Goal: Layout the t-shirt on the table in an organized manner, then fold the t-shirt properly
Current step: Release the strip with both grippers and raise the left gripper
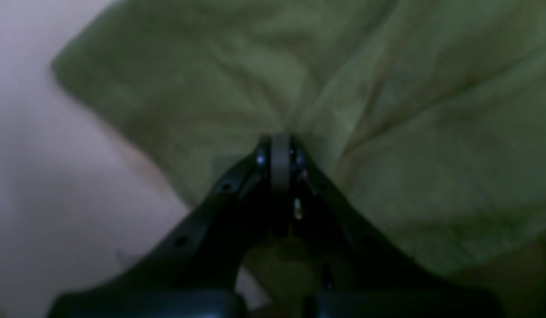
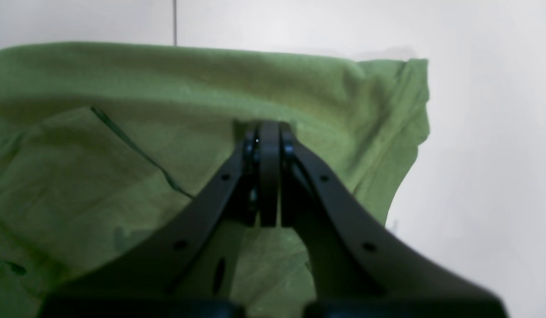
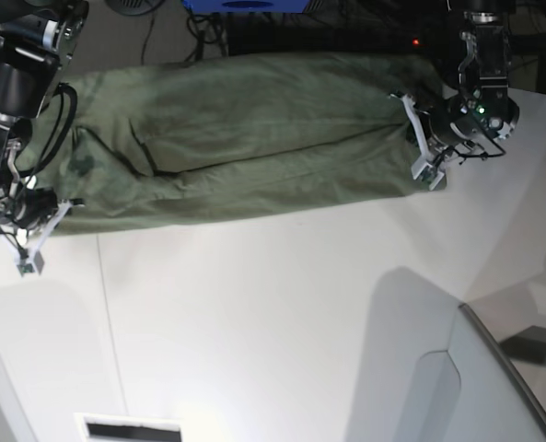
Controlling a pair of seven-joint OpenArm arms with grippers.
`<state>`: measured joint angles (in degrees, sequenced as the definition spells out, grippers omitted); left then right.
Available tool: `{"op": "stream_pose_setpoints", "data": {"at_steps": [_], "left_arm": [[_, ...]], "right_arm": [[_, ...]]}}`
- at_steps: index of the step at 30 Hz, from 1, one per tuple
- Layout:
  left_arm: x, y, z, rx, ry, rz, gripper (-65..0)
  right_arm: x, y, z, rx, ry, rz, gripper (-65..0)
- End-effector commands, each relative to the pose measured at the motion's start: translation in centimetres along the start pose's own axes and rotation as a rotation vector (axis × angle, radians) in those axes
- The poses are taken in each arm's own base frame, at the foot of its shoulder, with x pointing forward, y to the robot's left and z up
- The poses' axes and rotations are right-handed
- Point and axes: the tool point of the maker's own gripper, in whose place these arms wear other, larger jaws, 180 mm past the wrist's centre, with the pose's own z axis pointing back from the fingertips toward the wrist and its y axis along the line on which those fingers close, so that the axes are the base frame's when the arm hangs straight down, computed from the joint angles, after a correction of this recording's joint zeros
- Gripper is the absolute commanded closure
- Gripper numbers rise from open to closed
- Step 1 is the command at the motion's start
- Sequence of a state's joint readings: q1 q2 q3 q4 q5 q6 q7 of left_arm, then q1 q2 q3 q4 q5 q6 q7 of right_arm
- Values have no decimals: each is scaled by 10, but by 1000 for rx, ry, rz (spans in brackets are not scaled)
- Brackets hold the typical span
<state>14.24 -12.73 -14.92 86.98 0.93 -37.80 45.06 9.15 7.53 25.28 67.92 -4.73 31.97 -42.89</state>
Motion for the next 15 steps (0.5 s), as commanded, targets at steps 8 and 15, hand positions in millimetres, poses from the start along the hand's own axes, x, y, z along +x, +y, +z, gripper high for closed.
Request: {"op": "stream_pose_setpoints", "data": {"at_steps": [8, 15], "left_arm": [[14, 38, 18, 86, -47, -17, 0], [20, 42, 16, 86, -61, 4, 0]], "right_arm": [[14, -7, 6, -16, -43, 8, 0], [-1, -3, 17, -38, -54, 32, 0]]}}
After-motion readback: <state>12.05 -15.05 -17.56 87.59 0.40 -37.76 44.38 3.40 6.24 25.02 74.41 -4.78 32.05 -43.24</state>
